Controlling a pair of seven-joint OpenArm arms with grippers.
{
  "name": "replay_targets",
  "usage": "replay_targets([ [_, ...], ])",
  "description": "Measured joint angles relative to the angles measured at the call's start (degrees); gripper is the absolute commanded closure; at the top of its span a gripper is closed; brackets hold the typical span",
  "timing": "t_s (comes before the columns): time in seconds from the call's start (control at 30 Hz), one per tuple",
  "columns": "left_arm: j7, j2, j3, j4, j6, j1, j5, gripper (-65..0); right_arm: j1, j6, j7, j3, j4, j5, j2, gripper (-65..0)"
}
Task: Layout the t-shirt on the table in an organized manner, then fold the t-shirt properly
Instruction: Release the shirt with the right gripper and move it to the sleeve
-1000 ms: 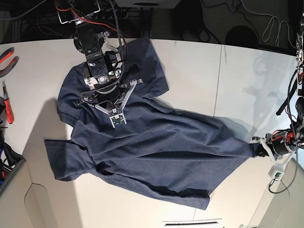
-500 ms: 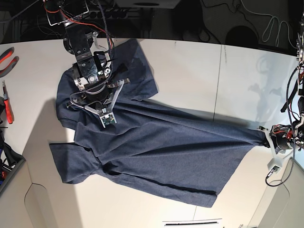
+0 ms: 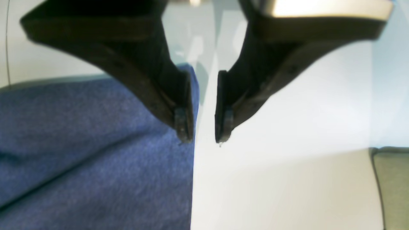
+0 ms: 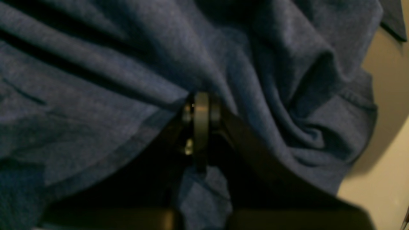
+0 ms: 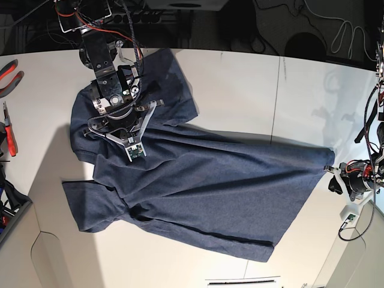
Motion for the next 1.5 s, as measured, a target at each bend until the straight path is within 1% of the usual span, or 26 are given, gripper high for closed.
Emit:
replay_targets([
  [0.1, -0.11, 0.11, 0.00, 0.00, 0.02, 0.02, -3.37, -15.7, 0.02, 0.00, -0.48, 0.02, 0.00, 0.09, -0.02, 0.0],
  [0.17, -0.13, 0.31, 0.00, 0.00, 0.04, 0.02, -5.75, -15.7, 0.17, -0.04, -1.99, 0.02, 0.04, 1.09, -0.07, 0.0],
  [0.23, -0.17, 0.79, 0.00, 0.00, 0.04, 0.00, -6.62, -15.7, 0.15, -0.02, -3.32, 0.02, 0.07, 1.62, -0.09, 0.0],
  [0.37, -0.17, 2.45, 0.00, 0.00, 0.07, 0.02, -6.78, -15.7, 0.11, 0.22, -3.23, 0.02, 0.07, 1.84, -0.09, 0.0],
  [0.47, -0.57, 4.59, 0.00, 0.00, 0.17, 0.02, -6.82, -15.7, 0.09, 0.66, -3.21, 0.02, 0.11, 1.81, -0.09, 0.0],
  [0.5, -0.66, 5.33, 0.00, 0.00, 0.17, 0.02, -6.84, -15.7, 0.11, 1.73, -3.21, 0.07, 0.11, 1.60, -0.09, 0.0],
  [0.57, -1.42, 6.84, 0.00, 0.00, 0.20, 0.04, -6.84, -15.7, 0.11, 4.98, -3.26, 0.13, 0.22, 1.70, -0.07, 0.0],
  [0.63, -1.90, 8.17, 0.00, 0.00, 0.20, 0.02, -6.78, -15.7, 0.11, 5.60, -3.28, 0.13, 0.63, 3.78, -0.04, 0.0],
  [0.73, -1.88, 10.19, 0.00, 0.00, 0.20, 0.04, -6.78, -15.7, -0.13, 5.81, -4.22, 0.24, 2.93, 4.39, -0.02, 0.0],
  [0.8, -1.88, 11.32, 0.00, 0.00, 0.17, 0.04, -6.75, -15.7, -0.79, 6.08, -5.97, 0.22, 5.27, 4.61, -0.02, 0.0],
  [0.83, -1.86, 11.63, 0.00, 0.00, 0.17, 0.04, -6.84, -15.7, -1.09, 6.45, -7.13, 0.22, 6.67, 5.03, -0.04, 0.0],
  [0.9, -1.86, 11.91, 0.00, 0.00, 0.20, 0.02, -6.78, -15.7, -1.44, 6.84, -7.06, 0.22, 10.12, 5.27, -0.02, 0.0],
  [1.0, -1.81, 12.15, 0.00, 0.00, 0.20, 0.04, -6.73, -15.7, -0.61, 6.64, -4.92, 0.15, 14.73, 5.14, -0.04, 0.0],
  [1.07, -1.84, 12.22, 0.00, 0.00, 0.20, 0.04, -6.80, -15.7, 0.33, 6.62, -4.17, 0.17, 15.43, 4.72, -0.04, 0.0],
  [1.1, -1.84, 12.22, 0.00, 0.00, 0.20, 0.04, -6.80, -15.7, 0.61, 5.27, -4.07, 0.15, 15.41, 3.17, -0.02, 0.0],
  [1.13, -1.84, 12.22, -0.02, 0.00, 0.22, 0.13, -6.80, -15.7, 0.63, 1.31, -3.78, 0.07, 15.21, 0.74, -0.04, 0.0],
  [1.2, -1.99, 12.26, 0.00, 0.00, 0.20, 0.55, -6.88, -15.7, 0.59, -7.13, -2.71, 0.13, 14.93, -6.51, -0.04, 0.0],
  [1.23, -2.32, 12.28, -0.02, 0.02, 0.22, 1.01, -6.93, -15.7, 0.83, -9.73, -2.38, 0.50, 14.95, -9.94, -0.04, 0.0],
  [1.27, -2.75, 12.22, -0.02, 0.02, 0.20, 1.60, -6.82, -15.7, 1.57, -11.63, -2.23, 1.14, 14.95, -13.07, -0.02, 0.0],
  [1.3, -3.13, 12.20, -0.02, 0.02, 0.22, 2.23, -6.73, -15.7, 2.54, -12.57, -2.05, 1.95, 14.95, -15.23, -0.04, -6.7],
  [1.37, -4.24, 12.28, -0.02, 0.02, 0.20, 3.50, -6.71, -15.7, 4.55, -12.92, -1.33, 4.11, 14.95, -18.21, -0.04, -20.4],
  [1.4, -4.87, 12.39, 0.00, 0.00, 0.17, 3.93, -6.73, -15.7, 5.51, -12.96, -1.25, 5.42, 14.95, -18.64, -0.04, -24.2],
  [1.43, -5.27, 12.39, 0.00, 0.02, 0.17, 4.39, -6.78, -15.7, 6.45, -13.00, -0.96, 6.78, 14.91, -18.56, -0.04, -25.3],
  [1.5, -6.03, 12.35, -0.02, 0.02, 0.22, 5.01, -6.73, -15.7, 8.46, -13.07, 0.02, 9.57, 13.38, -18.47, -0.04, -25.3],
])
